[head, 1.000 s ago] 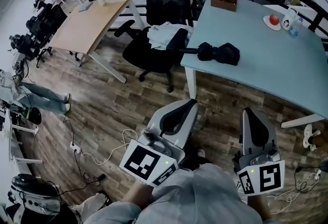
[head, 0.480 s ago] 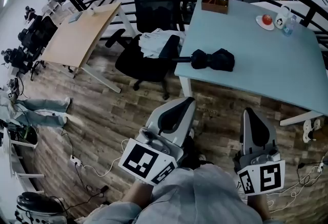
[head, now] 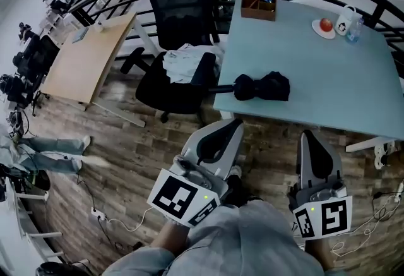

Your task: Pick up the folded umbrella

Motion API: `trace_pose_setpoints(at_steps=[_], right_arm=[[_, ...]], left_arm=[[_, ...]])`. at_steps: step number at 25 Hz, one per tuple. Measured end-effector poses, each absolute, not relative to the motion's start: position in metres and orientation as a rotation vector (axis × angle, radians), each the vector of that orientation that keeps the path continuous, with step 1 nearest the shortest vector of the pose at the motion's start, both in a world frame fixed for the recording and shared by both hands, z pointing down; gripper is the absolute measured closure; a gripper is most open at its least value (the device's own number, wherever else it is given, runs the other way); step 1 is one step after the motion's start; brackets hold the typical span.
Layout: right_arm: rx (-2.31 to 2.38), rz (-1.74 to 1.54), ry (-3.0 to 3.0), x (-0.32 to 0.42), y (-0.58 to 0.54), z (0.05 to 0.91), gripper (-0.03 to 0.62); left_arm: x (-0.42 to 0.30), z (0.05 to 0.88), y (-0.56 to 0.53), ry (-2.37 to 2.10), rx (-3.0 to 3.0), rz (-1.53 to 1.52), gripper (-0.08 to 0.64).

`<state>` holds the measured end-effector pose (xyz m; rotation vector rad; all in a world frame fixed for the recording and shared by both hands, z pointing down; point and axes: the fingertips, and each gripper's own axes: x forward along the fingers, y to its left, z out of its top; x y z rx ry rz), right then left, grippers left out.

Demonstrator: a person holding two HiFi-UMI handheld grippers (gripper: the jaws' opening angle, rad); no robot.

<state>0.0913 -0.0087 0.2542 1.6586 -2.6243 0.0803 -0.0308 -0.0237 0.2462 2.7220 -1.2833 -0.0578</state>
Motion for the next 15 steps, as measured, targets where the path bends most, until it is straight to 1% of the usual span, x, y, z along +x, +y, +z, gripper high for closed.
trace_pose_setpoints(at_steps=[15], right_arm=[[1.812, 0.053, -2.518, 0.062, -0.08, 0.245, 0.592]], left_arm=[[-0.055, 0.241, -0.109, -1.117, 2.8, -0.07, 0.555]])
